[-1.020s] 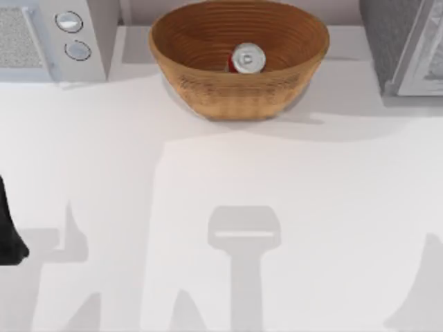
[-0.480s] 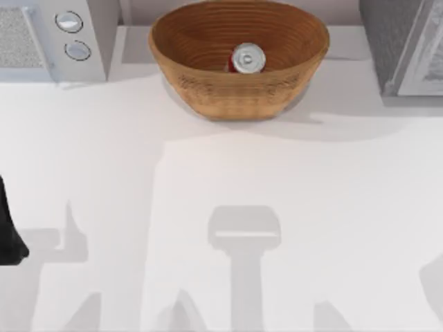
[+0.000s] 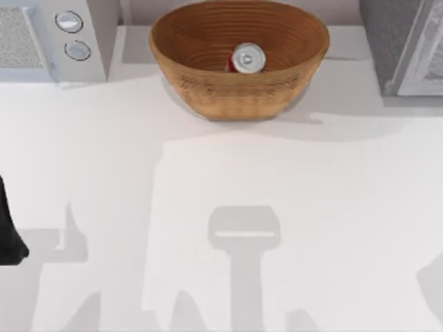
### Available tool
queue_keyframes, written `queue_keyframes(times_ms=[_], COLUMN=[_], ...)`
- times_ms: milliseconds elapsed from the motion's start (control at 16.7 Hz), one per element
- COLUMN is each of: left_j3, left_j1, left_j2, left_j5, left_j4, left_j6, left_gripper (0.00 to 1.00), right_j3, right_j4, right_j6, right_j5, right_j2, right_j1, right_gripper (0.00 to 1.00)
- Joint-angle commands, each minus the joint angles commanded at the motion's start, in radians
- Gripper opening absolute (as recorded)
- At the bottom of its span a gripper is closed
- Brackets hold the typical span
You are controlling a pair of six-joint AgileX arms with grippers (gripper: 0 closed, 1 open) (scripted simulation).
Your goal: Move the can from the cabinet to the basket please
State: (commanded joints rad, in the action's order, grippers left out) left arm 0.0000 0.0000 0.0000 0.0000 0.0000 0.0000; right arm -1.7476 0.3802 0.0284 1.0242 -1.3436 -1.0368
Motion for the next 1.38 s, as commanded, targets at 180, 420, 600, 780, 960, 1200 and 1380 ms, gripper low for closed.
queue_keyframes(times_ms=[180,420,600,780,960,1200,1380], left_j3=[0.000,0.000,0.000,0.000,0.000,0.000,0.000], left_j1=[0.000,0.000,0.000,0.000,0.000,0.000,0.000], left_j2=[0.000,0.000,0.000,0.000,0.000,0.000,0.000], left_j5=[0.000,0.000,0.000,0.000,0.000,0.000,0.000], left_j4=[0.000,0.000,0.000,0.000,0.000,0.000,0.000], left_j6=[0.000,0.000,0.000,0.000,0.000,0.000,0.000], left_gripper=[1.00,1.00,1.00,1.00,1.00,1.00,1.00], right_j3=[-0.012,-0.027,-0.033,-0.032,-0.023,-0.003,0.012], right_j4=[0.004,0.014,0.025,0.036,0.046,0.055,0.058], right_j6=[-0.002,-0.006,-0.008,-0.008,-0.008,-0.008,-0.009], right_j5=[-0.076,-0.283,-0.486,-0.715,-0.951,-1.231,-1.392], right_j2=[-0.003,-0.008,-0.009,-0.005,0.005,0.024,0.038], right_j1=[0.074,0.275,0.477,0.708,0.946,1.230,1.393], right_gripper=[1.00,1.00,1.00,1.00,1.00,1.00,1.00])
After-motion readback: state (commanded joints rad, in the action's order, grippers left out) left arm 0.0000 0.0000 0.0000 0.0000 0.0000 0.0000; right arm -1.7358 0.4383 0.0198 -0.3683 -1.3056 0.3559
